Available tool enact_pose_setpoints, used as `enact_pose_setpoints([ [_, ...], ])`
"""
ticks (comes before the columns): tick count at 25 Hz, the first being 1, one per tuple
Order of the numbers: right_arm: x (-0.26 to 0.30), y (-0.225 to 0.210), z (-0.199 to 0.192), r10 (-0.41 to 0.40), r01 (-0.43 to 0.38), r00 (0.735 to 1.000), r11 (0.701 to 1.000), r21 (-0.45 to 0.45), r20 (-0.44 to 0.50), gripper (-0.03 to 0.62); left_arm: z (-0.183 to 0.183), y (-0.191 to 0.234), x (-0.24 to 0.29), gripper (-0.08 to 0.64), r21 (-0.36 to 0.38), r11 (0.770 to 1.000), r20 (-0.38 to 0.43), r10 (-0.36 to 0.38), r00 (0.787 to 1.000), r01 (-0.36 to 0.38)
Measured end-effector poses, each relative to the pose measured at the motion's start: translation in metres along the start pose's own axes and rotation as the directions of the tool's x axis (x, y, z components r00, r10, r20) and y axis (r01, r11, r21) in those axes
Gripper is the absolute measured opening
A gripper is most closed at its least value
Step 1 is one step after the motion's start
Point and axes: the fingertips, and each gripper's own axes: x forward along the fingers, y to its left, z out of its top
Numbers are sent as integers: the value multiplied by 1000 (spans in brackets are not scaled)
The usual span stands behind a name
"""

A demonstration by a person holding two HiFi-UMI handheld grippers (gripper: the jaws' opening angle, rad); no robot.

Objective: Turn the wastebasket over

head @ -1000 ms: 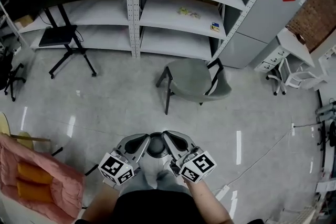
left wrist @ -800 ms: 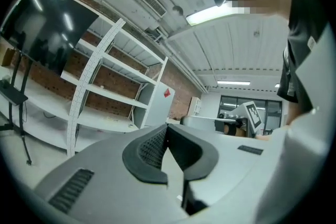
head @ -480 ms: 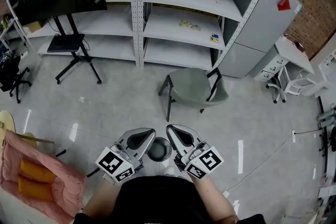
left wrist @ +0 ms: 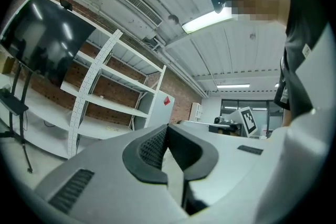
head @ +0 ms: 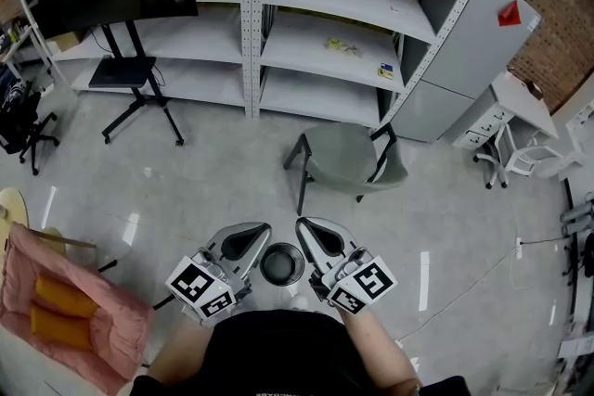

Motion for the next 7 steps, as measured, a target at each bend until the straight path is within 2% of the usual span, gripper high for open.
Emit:
enact_pose_setpoints([
  [7,11,7,1,-8,8,1000,1000,-16,0,9,6,6,-6,12,17,1000,-6,-18,1000,18],
])
